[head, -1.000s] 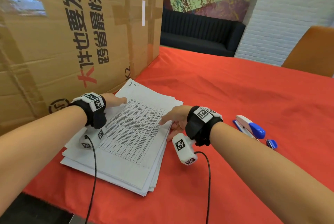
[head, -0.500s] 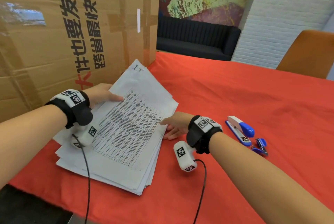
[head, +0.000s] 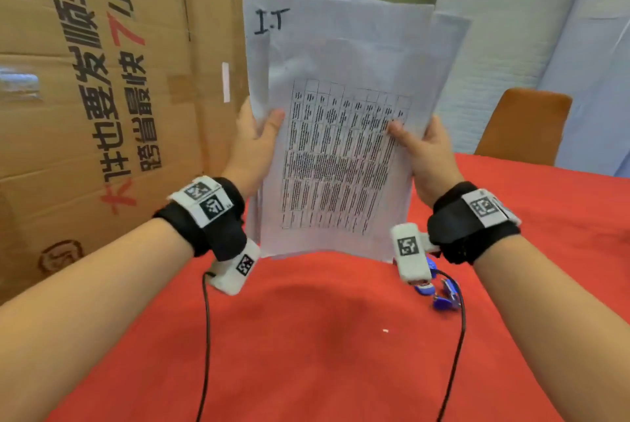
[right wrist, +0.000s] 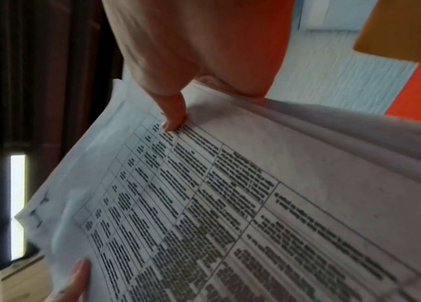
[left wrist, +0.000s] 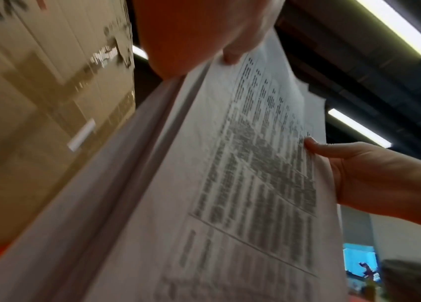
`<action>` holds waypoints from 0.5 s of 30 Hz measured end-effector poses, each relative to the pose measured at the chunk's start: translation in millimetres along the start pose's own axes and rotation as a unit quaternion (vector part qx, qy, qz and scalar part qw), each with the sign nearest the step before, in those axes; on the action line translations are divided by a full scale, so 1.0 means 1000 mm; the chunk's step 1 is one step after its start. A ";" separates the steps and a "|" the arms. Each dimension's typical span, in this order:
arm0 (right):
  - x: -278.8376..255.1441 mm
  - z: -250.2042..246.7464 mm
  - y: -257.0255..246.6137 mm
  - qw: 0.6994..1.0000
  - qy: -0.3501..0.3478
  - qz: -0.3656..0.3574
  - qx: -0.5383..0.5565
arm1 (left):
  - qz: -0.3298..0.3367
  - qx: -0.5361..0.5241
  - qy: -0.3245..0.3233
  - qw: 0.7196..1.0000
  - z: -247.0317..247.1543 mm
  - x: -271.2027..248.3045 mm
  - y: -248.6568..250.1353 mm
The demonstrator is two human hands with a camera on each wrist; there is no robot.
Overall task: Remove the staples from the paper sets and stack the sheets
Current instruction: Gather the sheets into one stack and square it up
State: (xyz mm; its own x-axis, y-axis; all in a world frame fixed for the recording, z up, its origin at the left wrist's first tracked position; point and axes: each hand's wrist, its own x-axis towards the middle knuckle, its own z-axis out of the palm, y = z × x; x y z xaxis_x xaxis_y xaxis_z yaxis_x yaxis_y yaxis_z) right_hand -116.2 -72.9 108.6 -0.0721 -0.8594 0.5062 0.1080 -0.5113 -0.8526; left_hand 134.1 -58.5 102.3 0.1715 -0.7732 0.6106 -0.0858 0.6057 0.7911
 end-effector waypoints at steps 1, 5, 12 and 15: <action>0.000 -0.009 -0.004 1.000 -0.005 -0.003 0.003 | 0.000 -0.011 -0.001 1.000 0.010 0.000 -0.003; -0.016 -0.030 -0.008 0.999 -0.037 0.030 -0.006 | -0.068 -0.051 -0.012 0.996 0.034 -0.007 -0.018; -0.005 -0.025 -0.010 0.999 -0.006 0.027 0.035 | 0.028 -0.084 0.050 0.995 0.074 -0.016 0.002; -0.014 -0.044 0.018 0.996 -0.020 0.079 -0.025 | -0.079 -0.072 0.057 0.993 0.058 -0.018 -0.054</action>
State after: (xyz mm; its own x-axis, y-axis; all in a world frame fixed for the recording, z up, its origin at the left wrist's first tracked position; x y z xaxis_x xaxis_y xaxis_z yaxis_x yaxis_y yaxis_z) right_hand -157.1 -70.3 80.2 -0.0184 -0.9295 0.3684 0.0655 -0.3688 -0.9272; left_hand 78.7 -88.0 51.1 0.2828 -0.8392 0.4645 0.0909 0.5056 0.8580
